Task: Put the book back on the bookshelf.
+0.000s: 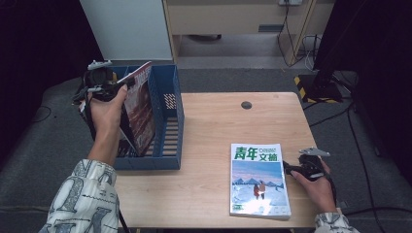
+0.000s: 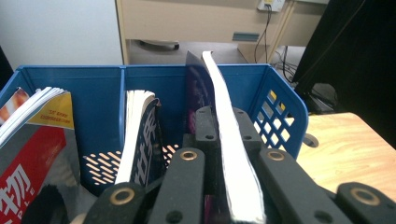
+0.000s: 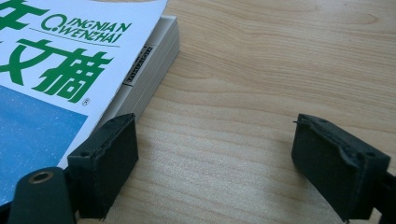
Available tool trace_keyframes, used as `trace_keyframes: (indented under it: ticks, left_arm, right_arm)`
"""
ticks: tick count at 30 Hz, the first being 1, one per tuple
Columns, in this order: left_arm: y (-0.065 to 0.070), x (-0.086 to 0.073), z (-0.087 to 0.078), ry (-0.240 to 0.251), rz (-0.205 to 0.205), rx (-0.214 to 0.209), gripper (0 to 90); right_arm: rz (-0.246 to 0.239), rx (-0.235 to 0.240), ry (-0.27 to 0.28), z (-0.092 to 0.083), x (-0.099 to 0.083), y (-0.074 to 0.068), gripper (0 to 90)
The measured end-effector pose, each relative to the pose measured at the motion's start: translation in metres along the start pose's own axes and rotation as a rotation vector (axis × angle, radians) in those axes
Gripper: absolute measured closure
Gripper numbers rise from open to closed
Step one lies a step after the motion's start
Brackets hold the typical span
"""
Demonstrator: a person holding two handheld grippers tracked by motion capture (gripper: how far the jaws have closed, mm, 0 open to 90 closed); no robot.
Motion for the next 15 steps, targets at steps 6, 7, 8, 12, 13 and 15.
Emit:
trace_keyframes:
  ticks: [6, 7, 8, 12, 13, 15]
  left_arm:
    - [0.0008, -0.0026, -0.0002, 0.012, 0.008, 0.001, 83.7]
    - [0.0011, -0.004, -0.0005, 0.015, 0.008, 0.003, 83.7]
    - [0.0011, -0.004, -0.0005, 0.015, 0.008, 0.003, 83.7]
    - [0.0006, -0.006, -0.0008, 0.015, 0.002, 0.009, 83.6]
    - [0.0004, -0.007, -0.0009, 0.017, 0.001, 0.01, 83.7]
    - [0.0008, -0.0074, -0.0007, 0.021, -0.003, 0.008, 83.7]
  right_arm:
    - [-0.001, 0.001, 0.0, 0.0, 0.0, 0.0, 14.7]
    - [-0.001, 0.002, 0.0, -0.0002, -0.0001, 0.0, 14.7]
    - [-0.001, 0.002, 0.0, -0.0002, -0.0001, 0.0, 14.7]
    - [0.0, 0.003, -0.001, -0.0002, -0.0001, -0.0001, 14.7]
    - [0.0, 0.003, 0.0, 0.0, 0.0, 0.0, 14.6]
    - [0.0, 0.003, 0.001, 0.0, 0.0, -0.0001, 14.7]
Point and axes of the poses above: each handheld gripper's, and its own axes: z roughly forward along the jaws, x roughly out of its top, y roughly to its right, the point moved 5 cm from there along z, roughly forward along the jaws, and after that the axes turned 8 degrees about -x, right-handed, at the moved point
